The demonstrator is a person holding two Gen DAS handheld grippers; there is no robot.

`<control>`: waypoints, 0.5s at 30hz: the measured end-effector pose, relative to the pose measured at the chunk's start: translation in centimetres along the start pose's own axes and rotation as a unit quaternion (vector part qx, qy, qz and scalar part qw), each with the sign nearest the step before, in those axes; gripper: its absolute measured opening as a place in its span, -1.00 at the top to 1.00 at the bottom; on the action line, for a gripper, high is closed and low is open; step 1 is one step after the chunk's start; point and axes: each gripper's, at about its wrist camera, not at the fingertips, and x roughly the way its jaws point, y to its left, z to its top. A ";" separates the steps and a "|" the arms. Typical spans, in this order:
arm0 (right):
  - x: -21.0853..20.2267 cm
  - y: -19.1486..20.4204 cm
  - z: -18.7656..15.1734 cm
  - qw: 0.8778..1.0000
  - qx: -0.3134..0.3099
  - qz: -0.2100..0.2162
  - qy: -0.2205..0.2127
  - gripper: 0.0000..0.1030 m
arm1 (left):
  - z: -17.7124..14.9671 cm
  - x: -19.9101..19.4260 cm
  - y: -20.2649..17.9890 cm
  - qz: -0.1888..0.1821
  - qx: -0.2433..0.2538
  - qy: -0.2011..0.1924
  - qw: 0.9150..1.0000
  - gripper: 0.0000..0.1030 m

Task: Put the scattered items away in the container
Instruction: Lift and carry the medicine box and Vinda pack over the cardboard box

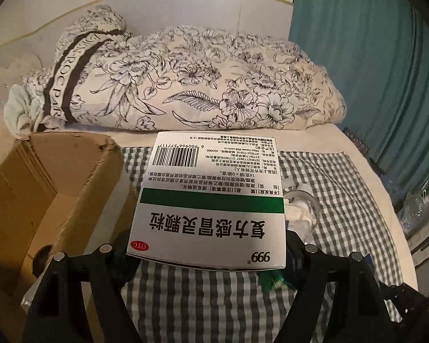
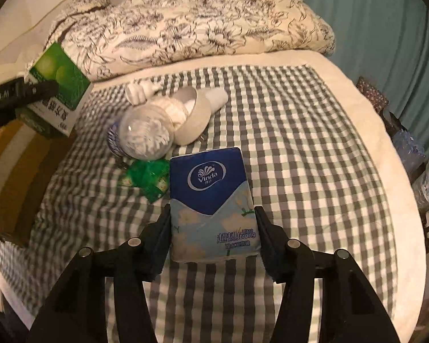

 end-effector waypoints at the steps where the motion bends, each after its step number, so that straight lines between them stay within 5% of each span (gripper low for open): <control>1: -0.7 0.0 0.0 1.000 0.001 0.000 -0.005 -0.05 | -0.1 -0.5 0.0 0.000 -0.001 -0.001 1.000 -0.55; 15: -7.9 1.3 -0.8 0.999 -0.005 0.018 -0.047 -0.05 | -1.3 -8.3 1.3 0.009 -0.003 -0.043 0.999 -0.55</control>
